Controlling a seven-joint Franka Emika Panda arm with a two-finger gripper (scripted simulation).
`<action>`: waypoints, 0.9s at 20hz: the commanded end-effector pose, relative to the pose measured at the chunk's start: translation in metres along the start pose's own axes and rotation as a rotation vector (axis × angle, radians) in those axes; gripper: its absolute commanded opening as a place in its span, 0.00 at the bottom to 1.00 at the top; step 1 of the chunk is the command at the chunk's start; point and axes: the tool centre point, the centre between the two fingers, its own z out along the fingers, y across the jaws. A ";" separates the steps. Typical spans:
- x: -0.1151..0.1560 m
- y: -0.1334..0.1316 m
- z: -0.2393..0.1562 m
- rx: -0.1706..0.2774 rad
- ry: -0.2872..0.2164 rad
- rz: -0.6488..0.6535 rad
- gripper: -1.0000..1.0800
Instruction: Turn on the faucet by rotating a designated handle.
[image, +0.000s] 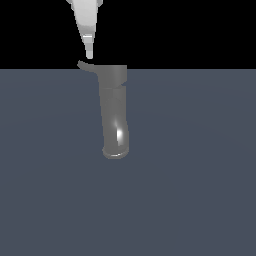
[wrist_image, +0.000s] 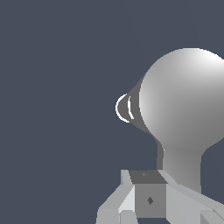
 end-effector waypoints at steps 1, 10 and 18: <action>-0.002 -0.007 0.008 0.001 0.006 0.039 0.00; -0.007 -0.018 0.024 0.001 0.019 0.107 0.00; -0.010 -0.013 0.025 0.001 0.019 0.109 0.00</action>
